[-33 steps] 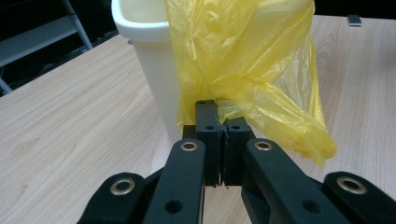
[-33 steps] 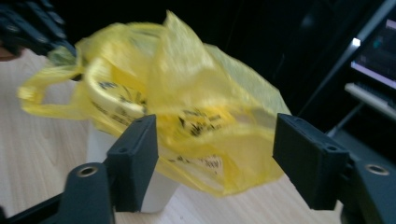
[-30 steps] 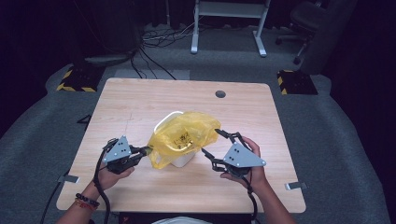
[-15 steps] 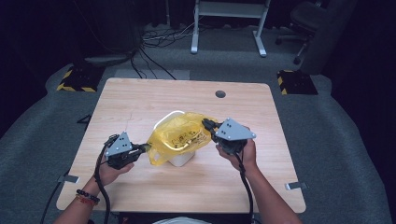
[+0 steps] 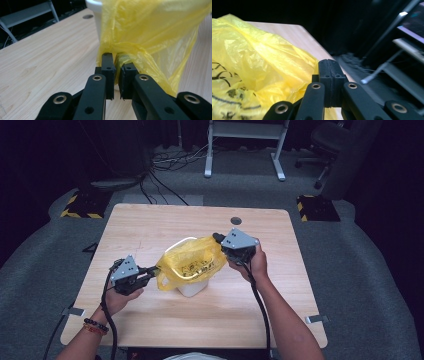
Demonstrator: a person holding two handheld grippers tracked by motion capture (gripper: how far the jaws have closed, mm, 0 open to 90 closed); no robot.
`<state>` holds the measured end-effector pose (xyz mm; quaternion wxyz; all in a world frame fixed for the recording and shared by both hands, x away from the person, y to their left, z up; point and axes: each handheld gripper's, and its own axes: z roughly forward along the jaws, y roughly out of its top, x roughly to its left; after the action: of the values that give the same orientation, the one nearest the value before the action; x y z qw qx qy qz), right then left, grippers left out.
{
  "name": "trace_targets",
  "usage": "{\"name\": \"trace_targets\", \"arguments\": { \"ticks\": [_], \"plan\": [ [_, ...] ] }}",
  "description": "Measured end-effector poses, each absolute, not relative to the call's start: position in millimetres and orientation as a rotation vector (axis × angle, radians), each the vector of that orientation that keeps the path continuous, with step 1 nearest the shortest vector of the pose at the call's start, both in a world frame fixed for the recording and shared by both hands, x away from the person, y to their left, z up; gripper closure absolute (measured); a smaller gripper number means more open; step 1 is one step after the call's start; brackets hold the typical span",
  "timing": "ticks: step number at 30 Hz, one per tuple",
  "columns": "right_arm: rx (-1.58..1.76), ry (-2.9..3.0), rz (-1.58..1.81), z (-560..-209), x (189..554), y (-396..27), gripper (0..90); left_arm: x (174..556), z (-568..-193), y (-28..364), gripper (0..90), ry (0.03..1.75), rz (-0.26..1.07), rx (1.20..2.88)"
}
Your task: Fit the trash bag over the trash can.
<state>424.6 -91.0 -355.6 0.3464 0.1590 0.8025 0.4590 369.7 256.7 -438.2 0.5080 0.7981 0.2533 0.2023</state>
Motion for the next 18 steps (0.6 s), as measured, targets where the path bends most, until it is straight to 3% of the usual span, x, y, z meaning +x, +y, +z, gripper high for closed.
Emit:
{"name": "trace_targets", "arguments": {
  "ticks": [8, 14, 18],
  "plan": [
    [0.628, 2.268, 1.305, -394.1, 467.7, -89.2, 90.0, 388.4, -450.9, 250.6, 89.9, 0.659, 0.426, 1.951],
    [0.674, 2.305, 1.364, -410.7, 472.7, -82.4, 90.0, 400.3, -454.6, 246.6, 90.0, 0.677, 0.386, 1.94],
    [0.653, 2.217, 1.39, -405.5, 466.5, -82.7, 90.0, 398.6, -453.4, 245.8, 86.5, 0.681, 0.443, 1.938]
  ]
}}
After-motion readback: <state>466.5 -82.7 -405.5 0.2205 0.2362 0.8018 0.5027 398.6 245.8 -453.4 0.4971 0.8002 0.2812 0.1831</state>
